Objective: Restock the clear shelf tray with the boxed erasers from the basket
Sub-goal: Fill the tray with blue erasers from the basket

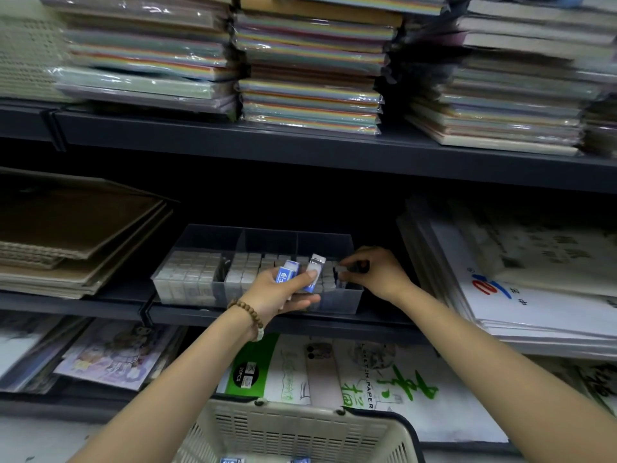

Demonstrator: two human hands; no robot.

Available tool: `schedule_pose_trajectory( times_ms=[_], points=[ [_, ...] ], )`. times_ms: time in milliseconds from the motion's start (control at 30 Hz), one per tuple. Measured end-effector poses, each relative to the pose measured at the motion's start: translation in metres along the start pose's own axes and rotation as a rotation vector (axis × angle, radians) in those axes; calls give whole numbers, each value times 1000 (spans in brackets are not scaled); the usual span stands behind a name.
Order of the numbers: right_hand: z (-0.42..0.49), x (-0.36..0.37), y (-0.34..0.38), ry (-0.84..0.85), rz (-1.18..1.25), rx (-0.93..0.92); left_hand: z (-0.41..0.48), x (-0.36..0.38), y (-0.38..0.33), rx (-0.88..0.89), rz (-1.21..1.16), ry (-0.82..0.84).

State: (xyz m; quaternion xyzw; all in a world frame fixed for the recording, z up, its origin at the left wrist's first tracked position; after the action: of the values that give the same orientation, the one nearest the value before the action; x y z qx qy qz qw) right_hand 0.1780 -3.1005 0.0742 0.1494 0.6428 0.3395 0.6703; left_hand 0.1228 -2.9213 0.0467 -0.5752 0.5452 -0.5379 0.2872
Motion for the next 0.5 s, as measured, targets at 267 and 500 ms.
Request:
schedule_pose_trajectory(
  times_ms=[267,500],
  points=[
    [-17,-17,16,-84,202,17,-2,4,3,15,-47,29],
    [-42,-1,50,90,567,39,-7,21,-1,61,2,85]
  ],
)
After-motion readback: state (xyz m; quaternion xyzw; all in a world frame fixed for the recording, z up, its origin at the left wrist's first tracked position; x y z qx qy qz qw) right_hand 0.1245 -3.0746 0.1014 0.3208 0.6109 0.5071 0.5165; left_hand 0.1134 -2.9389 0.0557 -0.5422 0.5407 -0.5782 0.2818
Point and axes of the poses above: each hand's wrist, its own z-axis towards the middle knuckle, its own x-axis out of the palm, y = z × x, the point moved 8 cm from there along z, towards the middle knuckle, and after that the axes turned 4 degrees about y, right-handed, at the moved point
